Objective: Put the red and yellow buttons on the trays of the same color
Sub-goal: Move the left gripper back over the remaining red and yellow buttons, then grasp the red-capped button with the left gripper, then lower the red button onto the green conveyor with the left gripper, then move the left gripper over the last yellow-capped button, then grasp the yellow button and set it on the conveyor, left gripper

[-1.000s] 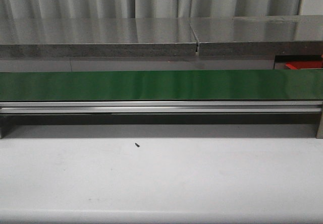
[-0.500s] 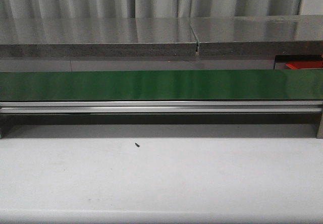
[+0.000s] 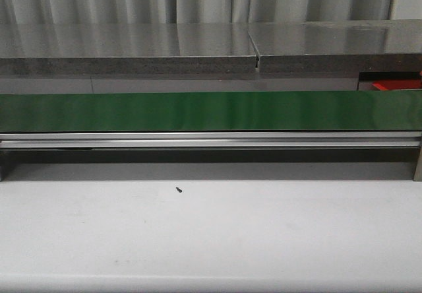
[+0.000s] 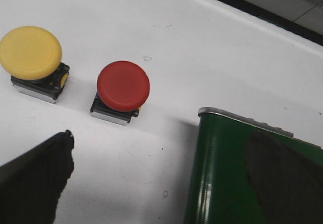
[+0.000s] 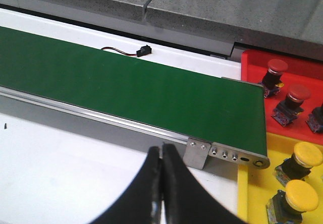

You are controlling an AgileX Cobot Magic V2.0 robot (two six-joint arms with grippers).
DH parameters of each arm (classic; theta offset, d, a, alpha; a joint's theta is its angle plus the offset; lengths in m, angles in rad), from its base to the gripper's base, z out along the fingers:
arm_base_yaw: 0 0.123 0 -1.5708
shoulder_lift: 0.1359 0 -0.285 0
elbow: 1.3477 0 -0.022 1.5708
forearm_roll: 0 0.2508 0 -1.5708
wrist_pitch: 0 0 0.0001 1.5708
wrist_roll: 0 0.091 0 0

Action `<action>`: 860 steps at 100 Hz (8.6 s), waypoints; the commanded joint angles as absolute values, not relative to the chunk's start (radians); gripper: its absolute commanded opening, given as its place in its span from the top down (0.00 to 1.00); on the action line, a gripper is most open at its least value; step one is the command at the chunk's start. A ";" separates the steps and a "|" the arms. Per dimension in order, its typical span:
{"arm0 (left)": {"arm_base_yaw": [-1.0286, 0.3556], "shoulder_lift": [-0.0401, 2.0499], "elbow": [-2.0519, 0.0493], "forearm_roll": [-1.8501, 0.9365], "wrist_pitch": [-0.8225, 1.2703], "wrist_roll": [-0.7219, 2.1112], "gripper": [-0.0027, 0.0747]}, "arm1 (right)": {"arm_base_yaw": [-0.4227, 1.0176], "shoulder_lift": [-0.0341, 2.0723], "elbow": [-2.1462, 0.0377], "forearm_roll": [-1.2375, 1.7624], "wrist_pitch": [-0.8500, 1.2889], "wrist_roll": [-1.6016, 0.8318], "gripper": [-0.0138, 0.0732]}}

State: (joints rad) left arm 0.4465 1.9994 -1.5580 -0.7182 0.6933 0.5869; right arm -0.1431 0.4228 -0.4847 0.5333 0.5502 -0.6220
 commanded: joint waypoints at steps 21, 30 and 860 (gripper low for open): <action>0.451 2.018 -1.649 -0.739 0.657 0.575 0.11 | -0.142 0.425 -0.510 0.546 0.491 -0.631 0.92; 0.451 2.043 -1.677 -0.739 0.669 0.575 0.11 | -0.142 0.425 -0.510 0.546 0.491 -0.631 0.92; 0.165 1.694 -1.206 -0.815 0.329 0.638 0.99 | -0.142 0.425 -0.510 0.546 0.491 -0.631 0.92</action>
